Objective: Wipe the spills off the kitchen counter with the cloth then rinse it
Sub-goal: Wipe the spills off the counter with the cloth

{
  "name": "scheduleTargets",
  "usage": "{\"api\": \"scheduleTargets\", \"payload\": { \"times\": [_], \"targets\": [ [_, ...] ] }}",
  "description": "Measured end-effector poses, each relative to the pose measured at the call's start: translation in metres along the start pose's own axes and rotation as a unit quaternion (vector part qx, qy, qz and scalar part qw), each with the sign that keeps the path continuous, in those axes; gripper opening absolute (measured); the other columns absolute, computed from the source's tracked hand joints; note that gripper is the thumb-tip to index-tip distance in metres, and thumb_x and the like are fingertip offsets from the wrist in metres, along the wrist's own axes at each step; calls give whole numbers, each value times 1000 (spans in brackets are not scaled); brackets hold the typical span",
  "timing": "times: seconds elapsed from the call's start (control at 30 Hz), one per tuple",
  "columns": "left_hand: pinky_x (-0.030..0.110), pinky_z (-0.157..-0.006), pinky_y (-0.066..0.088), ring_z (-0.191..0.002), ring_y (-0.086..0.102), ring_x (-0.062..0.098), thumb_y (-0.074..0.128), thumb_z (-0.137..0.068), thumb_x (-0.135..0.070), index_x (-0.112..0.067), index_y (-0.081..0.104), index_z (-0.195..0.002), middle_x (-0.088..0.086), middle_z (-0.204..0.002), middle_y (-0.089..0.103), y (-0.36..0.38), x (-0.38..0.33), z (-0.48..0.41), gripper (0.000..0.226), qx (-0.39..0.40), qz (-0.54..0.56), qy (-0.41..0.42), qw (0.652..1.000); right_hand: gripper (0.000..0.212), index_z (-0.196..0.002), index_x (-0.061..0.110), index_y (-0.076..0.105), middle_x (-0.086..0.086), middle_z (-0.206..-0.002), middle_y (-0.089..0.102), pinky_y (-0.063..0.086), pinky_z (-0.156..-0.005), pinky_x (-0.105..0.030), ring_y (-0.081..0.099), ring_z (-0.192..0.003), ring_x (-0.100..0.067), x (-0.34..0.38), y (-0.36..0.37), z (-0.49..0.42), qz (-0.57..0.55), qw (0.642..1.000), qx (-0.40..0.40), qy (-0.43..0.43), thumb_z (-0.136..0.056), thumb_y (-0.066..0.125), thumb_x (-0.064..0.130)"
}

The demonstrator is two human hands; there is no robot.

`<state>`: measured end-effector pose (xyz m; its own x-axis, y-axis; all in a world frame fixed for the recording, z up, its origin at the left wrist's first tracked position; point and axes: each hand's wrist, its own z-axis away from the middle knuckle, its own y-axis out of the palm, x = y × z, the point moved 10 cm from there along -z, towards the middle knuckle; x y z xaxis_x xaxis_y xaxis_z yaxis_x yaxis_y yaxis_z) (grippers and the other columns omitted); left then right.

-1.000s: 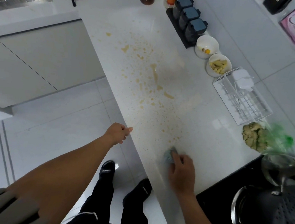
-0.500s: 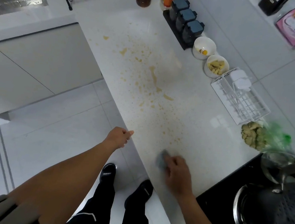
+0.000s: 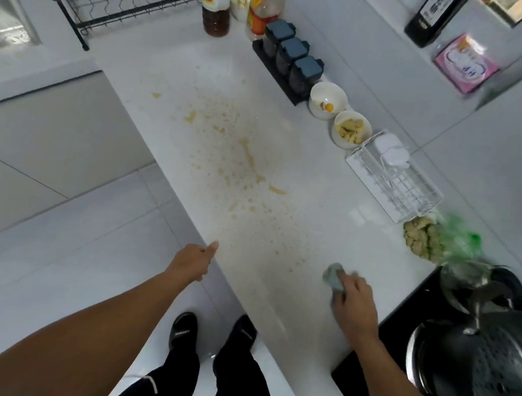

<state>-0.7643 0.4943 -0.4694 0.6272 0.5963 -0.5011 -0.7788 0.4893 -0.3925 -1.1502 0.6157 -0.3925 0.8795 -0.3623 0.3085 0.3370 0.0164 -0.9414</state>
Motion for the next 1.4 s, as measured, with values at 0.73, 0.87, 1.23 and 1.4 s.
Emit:
{"api": "scheduleTargets", "payload": {
  "times": [0.73, 0.87, 1.23, 1.4],
  "targets": [
    [19, -42, 41, -56, 63, 16, 69, -89, -53, -10, 73, -75, 3, -74, 72, -18, 2, -18, 46, -48, -23, -39, 998, 47, -129, 6, 61, -31, -113, 55, 45, -81, -51, 52, -97, -50, -44, -27, -143, -1, 993, -98, 60, -82, 60, 7],
    [24, -51, 43, -65, 65, 19, 69, -87, -56, -11, 74, -80, 5, -82, 73, -21, 1, -19, 46, -29, -41, -55, 997, 45, -131, 6, 60, -29, -113, 56, 46, -84, -51, 52, -98, -47, -47, -14, -139, -23, 998, -56, 22, -86, 60, 4],
    [19, -44, 41, -54, 63, 13, 65, -89, -58, -14, 72, -71, 1, -71, 72, -17, 1, -11, 48, -58, -31, -40, 997, 49, -131, 6, 61, -29, -107, 55, 48, -79, -50, 53, -93, -46, -22, -7, -108, 10, 998, -54, -4, -82, 65, 2],
    [26, -56, 46, -60, 63, 19, 58, -94, -56, -12, 70, -75, 7, -79, 72, -12, -5, -10, 49, -45, -58, -33, 997, 45, -134, 11, 58, -25, -116, 53, 47, -86, -49, 51, -104, -44, -43, -1, -102, -49, 995, -45, 71, -89, 61, 8]
  ]
}}
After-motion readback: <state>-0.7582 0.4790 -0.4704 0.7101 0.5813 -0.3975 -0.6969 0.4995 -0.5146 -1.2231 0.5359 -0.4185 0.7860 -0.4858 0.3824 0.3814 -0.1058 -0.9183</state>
